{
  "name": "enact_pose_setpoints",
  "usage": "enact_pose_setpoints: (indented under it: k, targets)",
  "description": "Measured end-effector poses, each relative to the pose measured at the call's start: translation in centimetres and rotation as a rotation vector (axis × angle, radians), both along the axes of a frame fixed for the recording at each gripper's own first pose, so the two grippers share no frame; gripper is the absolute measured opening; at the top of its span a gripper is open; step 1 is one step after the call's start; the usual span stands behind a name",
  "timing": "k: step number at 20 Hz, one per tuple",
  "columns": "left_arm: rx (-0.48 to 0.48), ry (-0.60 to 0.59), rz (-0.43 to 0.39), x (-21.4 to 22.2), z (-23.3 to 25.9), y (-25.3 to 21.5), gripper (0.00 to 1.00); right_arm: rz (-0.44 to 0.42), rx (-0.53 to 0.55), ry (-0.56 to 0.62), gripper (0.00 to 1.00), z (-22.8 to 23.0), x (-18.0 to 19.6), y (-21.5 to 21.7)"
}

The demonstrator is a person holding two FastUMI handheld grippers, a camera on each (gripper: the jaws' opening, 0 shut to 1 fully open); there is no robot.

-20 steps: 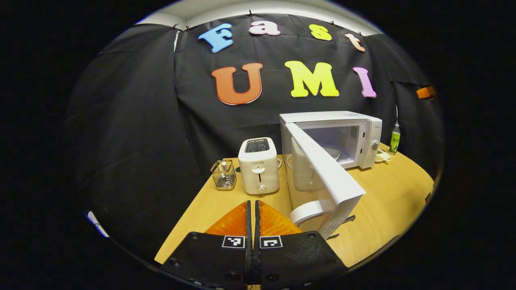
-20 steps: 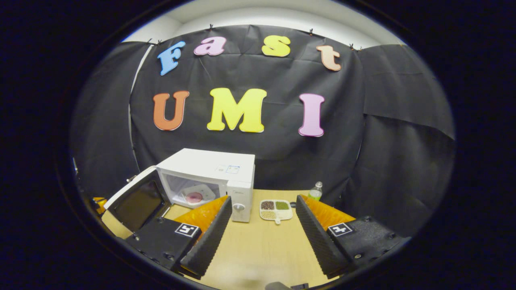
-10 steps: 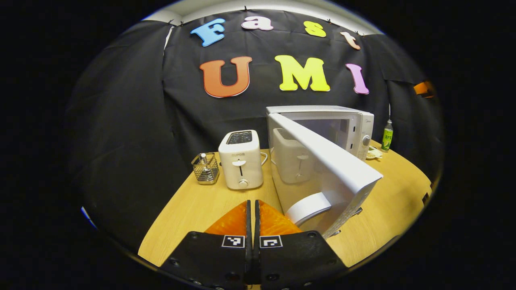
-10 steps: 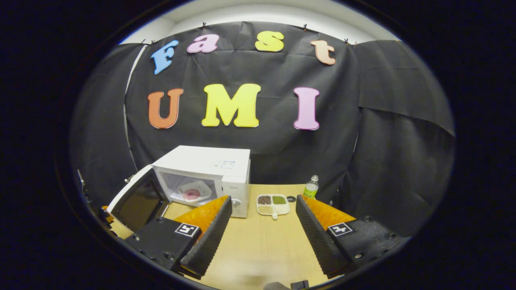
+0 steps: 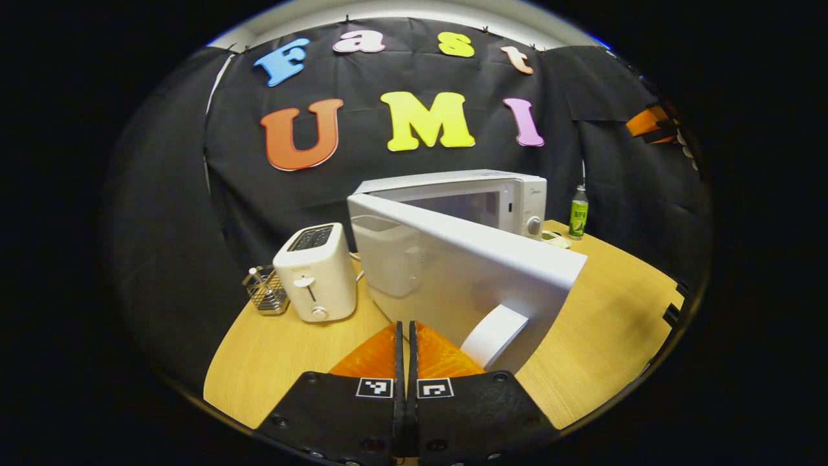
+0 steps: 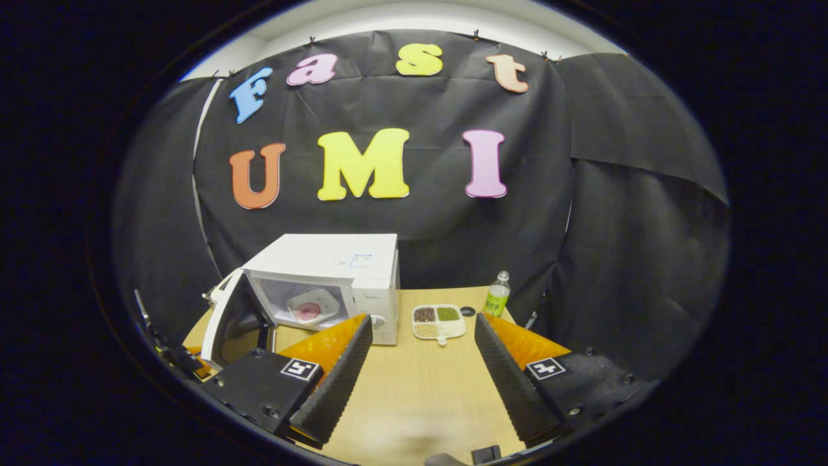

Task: Open the microwave oven with the left hand, put the food in, and close the microwave oven.

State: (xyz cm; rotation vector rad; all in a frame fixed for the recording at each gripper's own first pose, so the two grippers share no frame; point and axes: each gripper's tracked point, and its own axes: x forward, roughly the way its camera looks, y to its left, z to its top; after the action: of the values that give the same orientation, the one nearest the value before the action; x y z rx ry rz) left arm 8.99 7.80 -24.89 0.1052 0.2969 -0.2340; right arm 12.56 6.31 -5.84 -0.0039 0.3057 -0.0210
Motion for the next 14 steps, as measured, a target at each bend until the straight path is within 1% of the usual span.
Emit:
enact_pose_setpoints:
  k: [3, 8, 9, 10, 14]
  targets:
    - [0.026, -0.015, -0.070, 1.0, 0.4, -3.1, 0.00, -0.009, 0.018, 0.011, 0.92, 0.0, 0.0, -0.8]
    - [0.042, -0.039, -0.171, 3.0, 1.1, -8.2, 0.00, -0.029, 0.024, 0.021, 0.92, 0.3, -0.1, -2.6]
    - [0.049, -0.043, -0.187, 3.5, 1.1, -9.2, 0.00, -0.034, 0.034, 0.023, 1.00, 0.3, 0.0, -3.1]
    - [0.050, -0.047, -0.201, 3.9, 1.2, -10.1, 0.00, -0.039, 0.040, 0.023, 0.92, 0.3, -0.1, -3.5]
    - [0.048, -0.064, -0.240, 6.2, 1.7, -14.0, 0.00, -0.060, 0.036, 0.021, 0.92, 0.5, -0.2, -5.9]
